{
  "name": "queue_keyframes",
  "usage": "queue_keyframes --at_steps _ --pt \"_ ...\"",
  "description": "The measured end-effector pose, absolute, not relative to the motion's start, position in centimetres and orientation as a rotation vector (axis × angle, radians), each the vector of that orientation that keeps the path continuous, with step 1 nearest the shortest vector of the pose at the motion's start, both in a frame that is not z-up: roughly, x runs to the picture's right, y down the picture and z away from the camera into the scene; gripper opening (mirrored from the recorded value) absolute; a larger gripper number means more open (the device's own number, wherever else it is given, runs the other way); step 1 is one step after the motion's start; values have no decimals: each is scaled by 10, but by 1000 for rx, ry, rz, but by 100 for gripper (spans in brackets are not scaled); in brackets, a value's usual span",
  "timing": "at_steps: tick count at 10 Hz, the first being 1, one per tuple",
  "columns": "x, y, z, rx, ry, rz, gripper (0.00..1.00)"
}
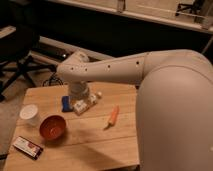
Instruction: Place the white sponge in the ceramic cup
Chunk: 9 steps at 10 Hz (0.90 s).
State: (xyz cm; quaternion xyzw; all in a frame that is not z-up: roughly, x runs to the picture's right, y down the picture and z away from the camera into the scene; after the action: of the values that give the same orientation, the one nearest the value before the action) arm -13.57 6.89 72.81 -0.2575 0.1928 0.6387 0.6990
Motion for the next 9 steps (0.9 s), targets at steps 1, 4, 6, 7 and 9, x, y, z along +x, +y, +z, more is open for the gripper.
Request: queue_keyframes --at_steps 1,4,6,7,9 --pt "-142 59 736 -566 416 1424 65" --pt "-169 24 767 -512 390 1408 65" --pt "-196 10 790 -452 391 1374 65" --pt "-205 7 799 -436 393 1362 65" --pt "-226 8 822 -439 391 1338 65"
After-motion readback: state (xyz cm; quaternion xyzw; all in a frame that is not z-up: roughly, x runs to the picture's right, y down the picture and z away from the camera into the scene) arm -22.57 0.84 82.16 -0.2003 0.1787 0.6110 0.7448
